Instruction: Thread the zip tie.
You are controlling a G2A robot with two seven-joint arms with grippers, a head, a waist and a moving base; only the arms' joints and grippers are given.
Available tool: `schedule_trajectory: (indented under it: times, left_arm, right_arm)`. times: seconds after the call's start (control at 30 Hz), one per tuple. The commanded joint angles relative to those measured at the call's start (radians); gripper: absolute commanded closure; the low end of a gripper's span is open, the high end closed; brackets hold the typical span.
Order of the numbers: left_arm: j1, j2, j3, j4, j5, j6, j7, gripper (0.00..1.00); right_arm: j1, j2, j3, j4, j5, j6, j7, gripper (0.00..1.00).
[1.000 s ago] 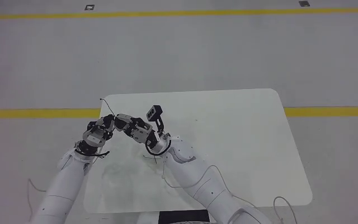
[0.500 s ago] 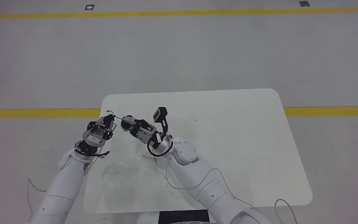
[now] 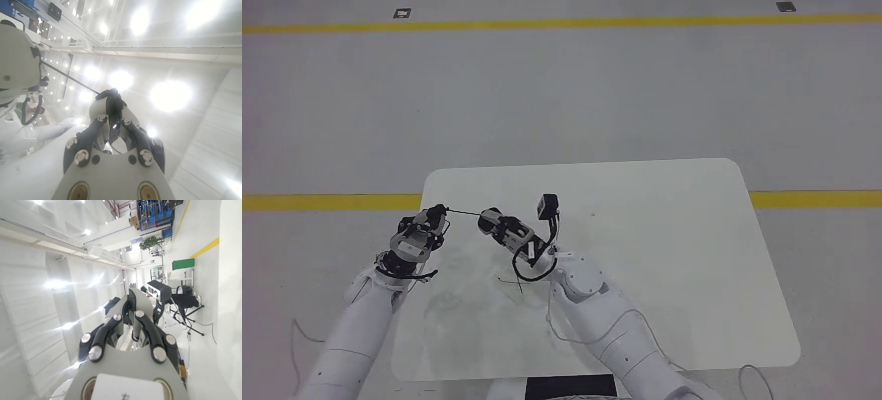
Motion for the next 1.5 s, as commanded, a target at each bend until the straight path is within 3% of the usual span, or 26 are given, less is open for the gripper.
schedule_trajectory:
  times: [0.0, 0.1, 0.13, 0.17, 0.2, 0.3, 0.47, 0.93, 1.1, 1.23, 1.37, 1.47]
  left_arm:
    - [0.000, 0.000, 0.000, 0.000, 0.000, 0.000, 0.000, 1.00]
    - [0.000, 0.000, 0.000, 0.000, 0.000, 0.000, 0.000, 1.00]
    - [0.000, 0.000, 0.000, 0.000, 0.000, 0.000, 0.000, 1.00]
    - [0.000, 0.000, 0.000, 0.000, 0.000, 0.000, 0.000, 1.00]
    - [0.000, 0.000, 0.000, 0.000, 0.000, 0.000, 0.000, 1.00]
    - [0.000, 0.000, 0.000, 0.000, 0.000, 0.000, 0.000, 1.00]
    - [0.000, 0.000, 0.000, 0.000, 0.000, 0.000, 0.000, 1.00]
    - [0.000, -0.001, 0.001, -0.005, 0.000, -0.001, 0.013, 1.00]
    - [0.016, 0.000, -0.005, -0.053, 0.002, 0.030, 0.002, 1.00]
    - [0.034, 0.001, -0.014, -0.106, 0.010, 0.028, 0.004, 1.00]
    - [0.060, 0.004, -0.027, -0.166, 0.061, -0.008, 0.049, 1.00]
    - [0.083, 0.009, -0.050, -0.208, 0.150, -0.064, 0.133, 1.00]
  right_arm:
    - [0.001, 0.001, -0.001, 0.003, -0.009, 0.000, -0.004, 1.00]
    - [0.001, 0.006, 0.009, 0.007, -0.033, 0.000, -0.024, 1.00]
    - [-0.001, 0.008, 0.016, 0.006, -0.036, 0.000, -0.030, 0.85]
    - [-0.004, 0.010, 0.024, 0.002, -0.037, 0.000, -0.037, 0.47]
    - [-0.009, 0.015, 0.036, -0.003, -0.046, 0.000, -0.047, 0.00]
    - [-0.025, 0.025, 0.063, -0.036, -0.066, 0.000, -0.067, 0.00]
    - [-0.080, 0.049, 0.125, -0.199, -0.111, 0.000, -0.067, 0.00]
    - [-0.080, 0.049, 0.125, -0.199, -0.111, 0.000, -0.067, 0.00]
    - [-0.109, 0.065, 0.158, -0.306, -0.153, 0.000, -0.085, 0.00]
    - [-0.153, 0.080, 0.193, -0.421, -0.155, 0.000, -0.071, 0.00]
    - [-0.183, 0.089, 0.217, -0.501, -0.160, 0.000, -0.074, 0.00]
    - [-0.195, 0.095, 0.225, -0.529, -0.175, 0.000, -0.086, 0.00]
